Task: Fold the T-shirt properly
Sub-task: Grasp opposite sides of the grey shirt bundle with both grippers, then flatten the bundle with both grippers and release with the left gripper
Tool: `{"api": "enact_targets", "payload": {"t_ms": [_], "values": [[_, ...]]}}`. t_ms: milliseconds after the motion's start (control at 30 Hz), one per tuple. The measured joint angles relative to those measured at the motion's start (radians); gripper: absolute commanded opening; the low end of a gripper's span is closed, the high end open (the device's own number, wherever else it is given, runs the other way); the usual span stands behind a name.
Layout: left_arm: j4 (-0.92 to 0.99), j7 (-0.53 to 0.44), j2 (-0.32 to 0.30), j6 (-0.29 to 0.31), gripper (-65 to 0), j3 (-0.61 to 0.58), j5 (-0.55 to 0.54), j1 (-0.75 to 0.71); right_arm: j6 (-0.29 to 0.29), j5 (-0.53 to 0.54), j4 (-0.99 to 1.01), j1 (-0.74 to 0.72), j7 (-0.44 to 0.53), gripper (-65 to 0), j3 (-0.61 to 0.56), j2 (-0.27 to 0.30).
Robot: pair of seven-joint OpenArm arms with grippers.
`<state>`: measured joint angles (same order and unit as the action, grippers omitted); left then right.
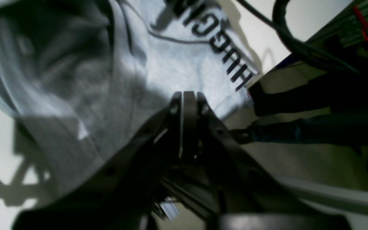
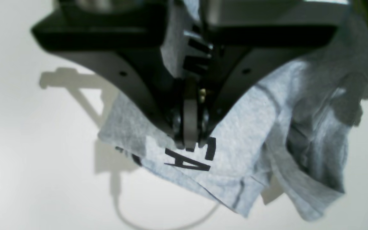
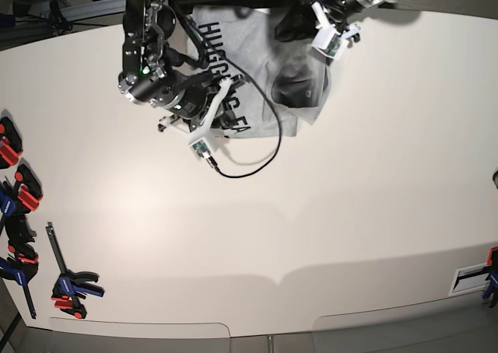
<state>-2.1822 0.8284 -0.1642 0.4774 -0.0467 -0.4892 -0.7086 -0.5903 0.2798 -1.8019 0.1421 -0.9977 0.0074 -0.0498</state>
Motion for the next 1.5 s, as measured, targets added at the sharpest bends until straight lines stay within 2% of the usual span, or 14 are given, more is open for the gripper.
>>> {"api": "enact_targets", "payload": {"t_ms": [167, 300, 400, 533, 733, 967, 1133, 1233, 1367, 1500], "values": [[0.151, -0.03, 0.0, -0.069, -65.0, -0.032, 0.045, 0.022, 0.0, -0.007, 0.032, -0.009, 0.003, -65.0, 0.0, 0.002], [0.297, -0.019, 0.0, -0.111, -65.0, -0.032, 0.046, 0.092, 0.0, -0.062, 0.079, -0.009, 0.034, -65.0, 0.0, 0.006], [0.371, -0.025, -0.002, -0.135, -65.0, -0.032, 0.094, 0.132, 0.0, -0.062, 0.09, -0.01, 0.013, -65.0, 0.0, 0.019], [0.406, -0.07, 0.004, -0.142, -65.0, -0.039, 0.161, 0.164, 0.013, -0.005, 0.09, 0.005, -0.06, -65.0, 0.004, 0.031], [0.406, -0.084, 0.008, -0.149, -65.0, -0.044, 0.246, 0.202, 0.015, 0.121, 0.087, 0.087, -0.065, -65.0, 0.068, 0.031], [0.41, -0.002, 0.009, -0.166, -65.0, -0.043, 0.287, 0.298, 0.003, 0.149, 0.053, 0.148, -0.068, -65.0, 0.177, 0.026], [0.419, 0.021, 0.004, -0.199, -65.0, -0.04, 0.326, 0.364, -0.001, 0.269, 0.024, 0.177, -0.132, -65.0, 0.259, 0.028], [0.423, 0.024, 0.003, -0.215, -65.0, -0.037, 0.345, 0.388, -0.033, 0.342, -0.004, 0.182, -0.211, -65.0, 0.302, 0.028], [0.434, 0.029, 0.0, -0.217, -65.0, -0.037, 0.356, 0.422, -0.057, 0.509, -0.047, 0.182, -0.282, -65.0, 0.362, 0.028], [0.481, -0.033, 0.0, -0.229, -65.0, -0.036, 0.346, 0.452, -0.08, 0.639, -0.084, 0.189, -0.33, -65.0, 0.415, 0.028]]}}
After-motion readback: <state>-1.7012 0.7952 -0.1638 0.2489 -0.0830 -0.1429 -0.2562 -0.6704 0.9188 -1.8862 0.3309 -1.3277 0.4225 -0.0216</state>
